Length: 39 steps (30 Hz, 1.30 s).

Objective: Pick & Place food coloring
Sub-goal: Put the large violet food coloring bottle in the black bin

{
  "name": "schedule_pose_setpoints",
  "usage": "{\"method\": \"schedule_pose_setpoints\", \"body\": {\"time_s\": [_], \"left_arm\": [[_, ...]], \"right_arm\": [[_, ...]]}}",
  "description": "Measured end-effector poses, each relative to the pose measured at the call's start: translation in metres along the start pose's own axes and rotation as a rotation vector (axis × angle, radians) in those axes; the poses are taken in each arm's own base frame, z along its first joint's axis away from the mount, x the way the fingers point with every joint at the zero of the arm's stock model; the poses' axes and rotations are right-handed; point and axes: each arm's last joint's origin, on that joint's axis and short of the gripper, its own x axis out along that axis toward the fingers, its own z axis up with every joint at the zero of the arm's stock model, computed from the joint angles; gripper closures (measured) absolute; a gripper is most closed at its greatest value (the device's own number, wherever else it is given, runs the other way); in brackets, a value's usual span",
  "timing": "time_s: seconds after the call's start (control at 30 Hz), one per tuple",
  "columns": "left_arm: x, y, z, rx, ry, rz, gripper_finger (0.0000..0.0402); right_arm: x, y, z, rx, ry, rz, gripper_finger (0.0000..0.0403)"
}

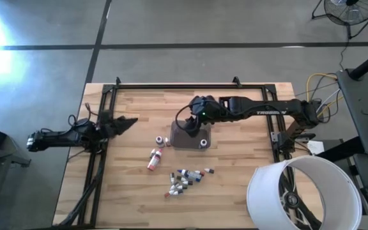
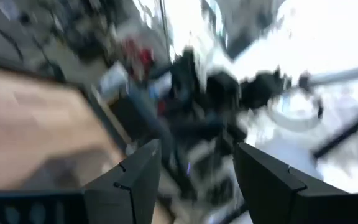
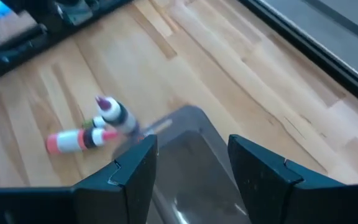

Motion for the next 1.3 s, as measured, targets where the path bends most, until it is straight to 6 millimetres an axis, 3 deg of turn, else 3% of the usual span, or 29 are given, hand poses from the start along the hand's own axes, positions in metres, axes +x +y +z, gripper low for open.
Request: {"method": "schedule_pose_setpoints", "body": {"time_s": [0.3,0.5,0.63,0.8,0.97,1.17,1.3], "left_arm": [[0.027,-0.027,0.010,0.499,0.467,0.307,0.0238],[0.056,-0.035,0.008,0.729,0.647,0.360,0.0238],[0.070,-0.029,-0.001,0.847,0.760,0.380,0.0238],[0.081,-0.020,-0.011,0.900,0.853,0.409,0.0238],[0.089,-0.026,-0.009,0.917,0.849,0.369,0.0238],[0.095,-0.017,-0.017,0.940,0.913,0.385,0.0235],[0.103,-0.011,-0.024,0.929,0.956,0.412,0.0213]], "right_arm": [[0.000,-0.006,-0.010,-0.053,0.106,-0.057,0.0211],[-0.007,-0.010,-0.018,-0.143,0.159,-0.153,0.0211],[-0.016,-0.013,-0.021,-0.178,0.164,-0.174,0.0211],[-0.027,-0.016,-0.023,-0.206,0.106,-0.230,0.0211],[-0.037,-0.022,-0.029,-0.214,0.077,-0.272,0.0211],[-0.032,-0.027,-0.040,-0.219,0.083,-0.294,0.0211],[-0.027,-0.028,-0.043,-0.214,0.080,-0.291,0.0212]]}}
